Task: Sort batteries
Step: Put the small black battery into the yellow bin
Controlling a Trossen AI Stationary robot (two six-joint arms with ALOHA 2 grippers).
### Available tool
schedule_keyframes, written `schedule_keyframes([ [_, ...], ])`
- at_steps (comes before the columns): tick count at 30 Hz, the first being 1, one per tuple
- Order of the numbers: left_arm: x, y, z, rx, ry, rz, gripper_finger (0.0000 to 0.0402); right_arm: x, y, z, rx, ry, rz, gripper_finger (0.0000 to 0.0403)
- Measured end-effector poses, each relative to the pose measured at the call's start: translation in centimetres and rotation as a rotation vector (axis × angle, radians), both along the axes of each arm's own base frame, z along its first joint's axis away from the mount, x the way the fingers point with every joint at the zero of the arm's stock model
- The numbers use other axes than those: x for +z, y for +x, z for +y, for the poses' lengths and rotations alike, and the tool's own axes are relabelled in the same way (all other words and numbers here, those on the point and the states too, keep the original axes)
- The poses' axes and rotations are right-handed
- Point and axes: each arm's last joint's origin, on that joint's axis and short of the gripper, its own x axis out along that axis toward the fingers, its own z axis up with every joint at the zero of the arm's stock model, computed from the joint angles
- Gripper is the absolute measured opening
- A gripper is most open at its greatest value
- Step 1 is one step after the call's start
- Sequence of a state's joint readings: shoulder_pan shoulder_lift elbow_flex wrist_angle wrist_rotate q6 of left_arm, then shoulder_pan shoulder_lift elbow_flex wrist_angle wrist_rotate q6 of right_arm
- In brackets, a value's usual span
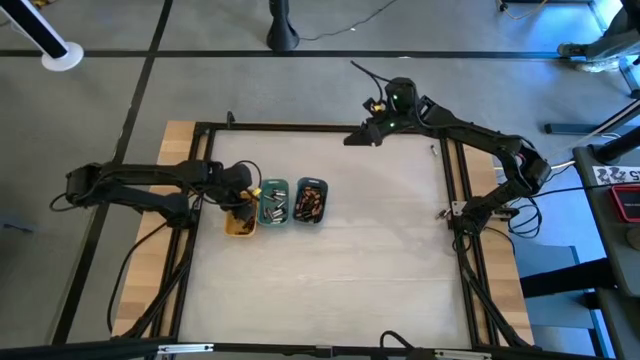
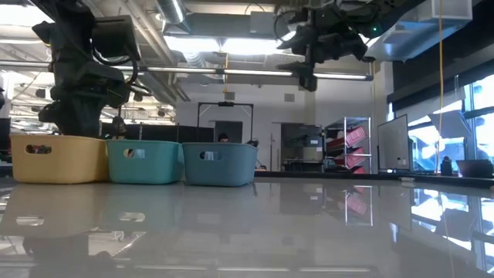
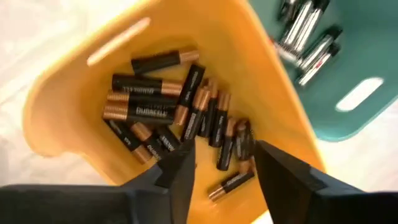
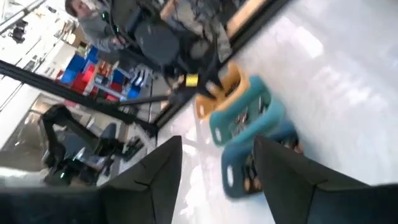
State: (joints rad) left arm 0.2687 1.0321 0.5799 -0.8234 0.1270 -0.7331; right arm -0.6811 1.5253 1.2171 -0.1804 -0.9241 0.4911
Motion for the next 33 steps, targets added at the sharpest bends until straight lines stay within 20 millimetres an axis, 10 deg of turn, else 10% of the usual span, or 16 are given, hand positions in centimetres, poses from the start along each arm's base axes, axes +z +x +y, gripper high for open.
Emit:
schedule_keyframes([
  [16, 6.7, 4.4, 2.4, -0.22, 0.656, -0.709, 0.016, -4.9, -1.7, 8.1, 0.158, 0.071, 0.751, 0.0198],
  [33, 8.8, 3.5, 6.3, -0.203, 0.907, -0.832, 0.0155, -14.3, -10.2, 12.7, 0.263, -0.095, 1.698, 0.0198],
])
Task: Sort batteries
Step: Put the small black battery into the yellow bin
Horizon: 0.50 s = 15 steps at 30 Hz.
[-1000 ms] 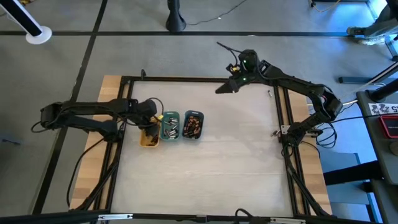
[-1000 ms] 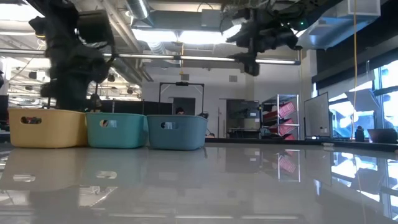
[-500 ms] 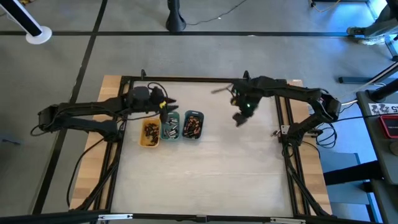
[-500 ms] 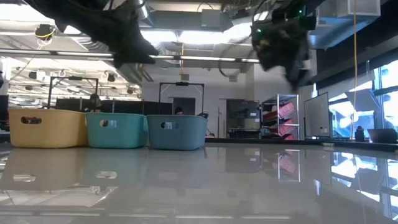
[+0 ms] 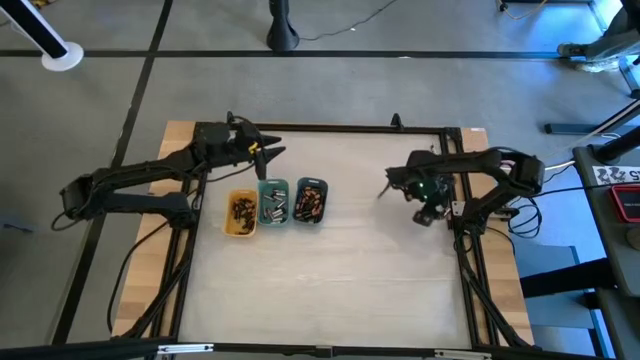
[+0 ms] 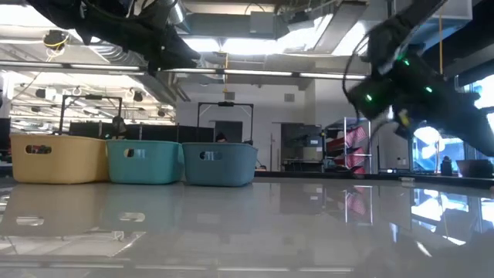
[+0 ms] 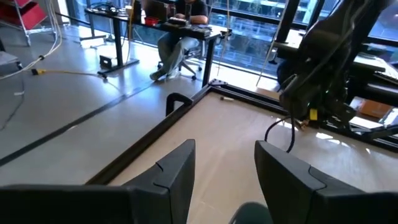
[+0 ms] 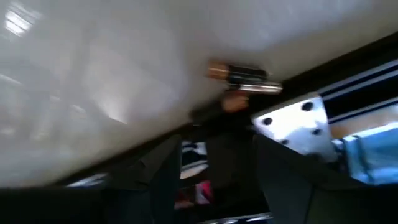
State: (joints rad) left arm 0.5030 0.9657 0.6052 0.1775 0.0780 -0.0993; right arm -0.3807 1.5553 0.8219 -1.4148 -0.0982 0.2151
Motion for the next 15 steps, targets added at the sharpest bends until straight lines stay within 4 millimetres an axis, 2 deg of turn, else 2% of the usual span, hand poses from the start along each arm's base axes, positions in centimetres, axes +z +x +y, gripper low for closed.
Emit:
schedule_keyframes([
  [5, 0.0, -0.2, 0.3, -0.006, -0.01, -0.004, 0.0155, -1.7, -0.5, 0.7, 0.185, -0.023, 0.071, 0.0198],
  [15, 0.8, -0.1, 0.3, -0.004, -0.014, -0.031, 0.0155, -2.7, 1.0, 2.3, 0.306, -0.07, -0.023, 0.0198],
])
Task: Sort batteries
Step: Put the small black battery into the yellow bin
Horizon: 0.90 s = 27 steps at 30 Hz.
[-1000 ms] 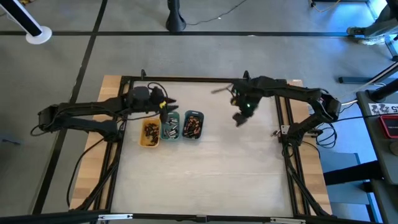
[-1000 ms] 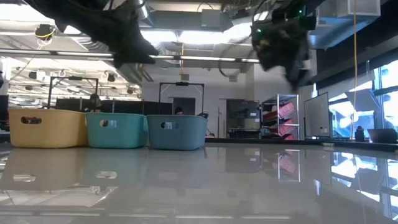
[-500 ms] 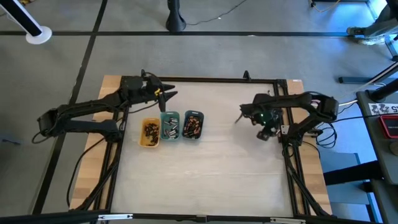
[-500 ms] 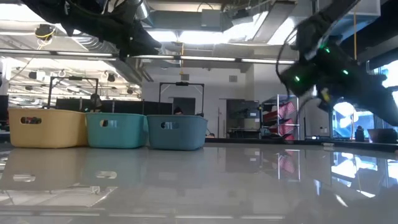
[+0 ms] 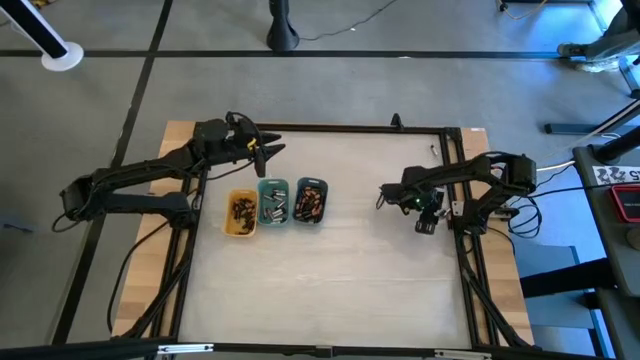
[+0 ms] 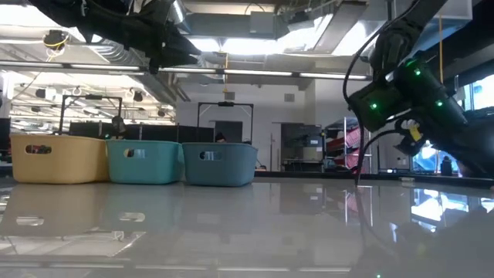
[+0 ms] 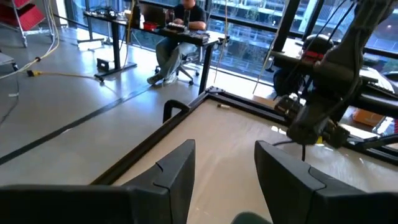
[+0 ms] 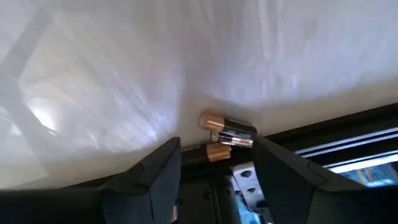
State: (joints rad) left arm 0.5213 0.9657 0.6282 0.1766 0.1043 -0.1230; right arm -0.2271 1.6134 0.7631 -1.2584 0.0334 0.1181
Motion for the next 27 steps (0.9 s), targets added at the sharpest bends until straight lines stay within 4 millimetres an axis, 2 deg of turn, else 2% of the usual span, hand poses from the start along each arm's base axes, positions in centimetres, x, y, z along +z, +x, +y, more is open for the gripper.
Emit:
schedule_keyframes([
  [9, 0.4, 0.0, 0.1, 0.009, -0.002, -0.015, 0.0155, -1.6, 0.8, 1.0, 0.071, 0.015, 0.038, 0.0198],
  [17, 0.4, 0.0, 0.1, 0.008, 0.0, -0.015, 0.0155, -2.9, 1.1, 0.9, 0.08, 0.028, 0.074, 0.0198],
  [27, 0.9, 0.0, 0.1, 0.001, 0.02, -0.058, 0.0155, -4.2, 1.3, 0.8, 0.192, 0.094, 0.12, 0.0198],
])
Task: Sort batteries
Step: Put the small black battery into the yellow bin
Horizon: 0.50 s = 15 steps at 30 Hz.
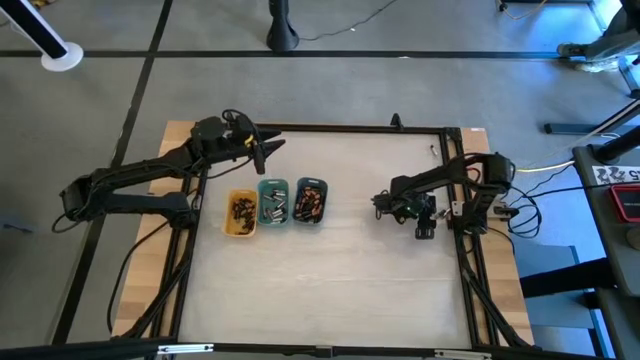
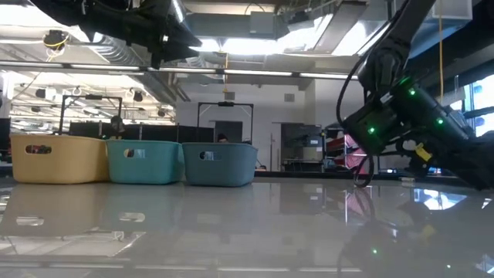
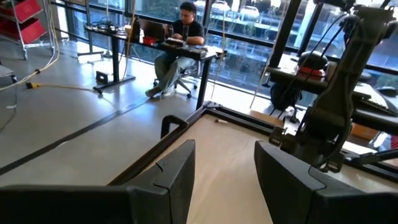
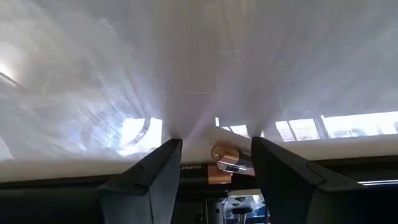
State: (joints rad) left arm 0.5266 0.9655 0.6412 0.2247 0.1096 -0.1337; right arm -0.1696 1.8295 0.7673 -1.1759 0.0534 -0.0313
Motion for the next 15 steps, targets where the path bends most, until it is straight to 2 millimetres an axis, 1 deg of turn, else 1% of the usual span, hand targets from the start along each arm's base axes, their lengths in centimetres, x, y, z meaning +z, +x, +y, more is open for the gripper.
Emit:
schedule_keyframes([
  [6, 0.63, 0.05, 0.02, -0.001, -0.014, -0.022, 0.0155, -0.43, -0.02, -0.08, 0.088, 0.038, 0.027, 0.0198],
  [15, 0.73, 0.06, 0.02, 0.002, -0.039, -0.036, 0.0155, -0.49, -0.24, -0.16, 0.225, 0.104, 0.058, 0.0197],
])
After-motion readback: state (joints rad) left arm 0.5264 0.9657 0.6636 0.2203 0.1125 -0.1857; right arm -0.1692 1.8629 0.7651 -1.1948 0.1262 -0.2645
